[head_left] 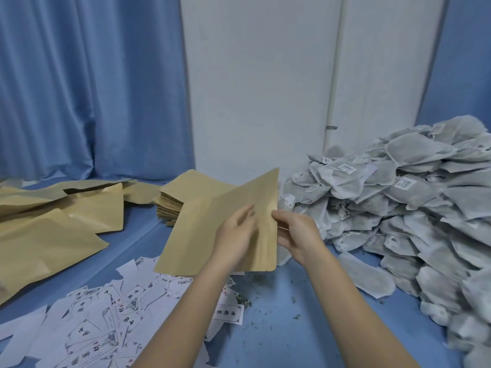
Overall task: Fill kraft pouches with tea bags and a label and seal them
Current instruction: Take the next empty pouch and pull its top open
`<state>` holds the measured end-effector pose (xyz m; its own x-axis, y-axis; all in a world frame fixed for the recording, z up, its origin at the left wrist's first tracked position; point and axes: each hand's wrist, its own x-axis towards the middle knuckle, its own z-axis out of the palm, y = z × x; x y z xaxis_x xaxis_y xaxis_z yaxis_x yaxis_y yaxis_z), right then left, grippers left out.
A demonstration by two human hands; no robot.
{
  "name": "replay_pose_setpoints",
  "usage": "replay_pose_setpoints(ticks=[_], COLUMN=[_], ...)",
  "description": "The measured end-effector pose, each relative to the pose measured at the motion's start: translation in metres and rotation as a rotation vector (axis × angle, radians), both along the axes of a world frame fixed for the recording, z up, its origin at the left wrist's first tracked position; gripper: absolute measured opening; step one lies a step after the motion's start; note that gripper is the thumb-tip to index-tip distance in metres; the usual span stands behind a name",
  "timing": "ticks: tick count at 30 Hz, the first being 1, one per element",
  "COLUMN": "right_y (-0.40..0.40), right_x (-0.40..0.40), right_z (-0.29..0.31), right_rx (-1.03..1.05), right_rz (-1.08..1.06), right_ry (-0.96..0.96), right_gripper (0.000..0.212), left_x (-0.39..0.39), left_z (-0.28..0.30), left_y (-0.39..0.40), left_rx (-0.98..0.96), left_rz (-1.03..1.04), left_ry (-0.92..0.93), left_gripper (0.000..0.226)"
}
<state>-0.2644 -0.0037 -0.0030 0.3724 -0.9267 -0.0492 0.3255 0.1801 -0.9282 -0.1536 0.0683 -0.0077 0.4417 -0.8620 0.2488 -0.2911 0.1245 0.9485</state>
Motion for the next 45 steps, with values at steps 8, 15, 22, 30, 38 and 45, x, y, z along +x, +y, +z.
replay_pose_setpoints(ticks=[8,15,22,30,38,45], right_y=[0.008,0.015,0.021,0.021,0.01,0.006], right_x=[-0.01,-0.015,-0.018,-0.025,-0.036,-0.051], right_z=[-0.008,-0.005,-0.001,-0.007,-0.016,-0.015], right_rx=[-0.404,-0.381,-0.06,-0.773,-0.784,-0.841], right_rz=[-0.098,-0.041,0.179,-0.344,-0.489,-0.558], right_ry=[0.317,0.182,-0.072,0.652,0.749,0.642], right_gripper=[0.013,0.008,0.013,0.015,0.023,0.024], left_x=[-0.028,-0.034,-0.041,-0.05,-0.069,-0.075], left_z=[0.008,0.002,-0.002,-0.007,-0.008,-0.008], left_y=[-0.018,-0.015,-0.019,-0.02,-0.028,-0.034], left_rx=[0.052,-0.127,-0.202,-0.108,-0.182,-0.236], left_rz=[0.342,0.36,0.385,0.238,0.226,0.31], left_ry=[-0.039,0.03,0.039,-0.363,-0.512,-0.538], left_gripper=[0.047,0.014,0.045,0.032,0.042,0.03])
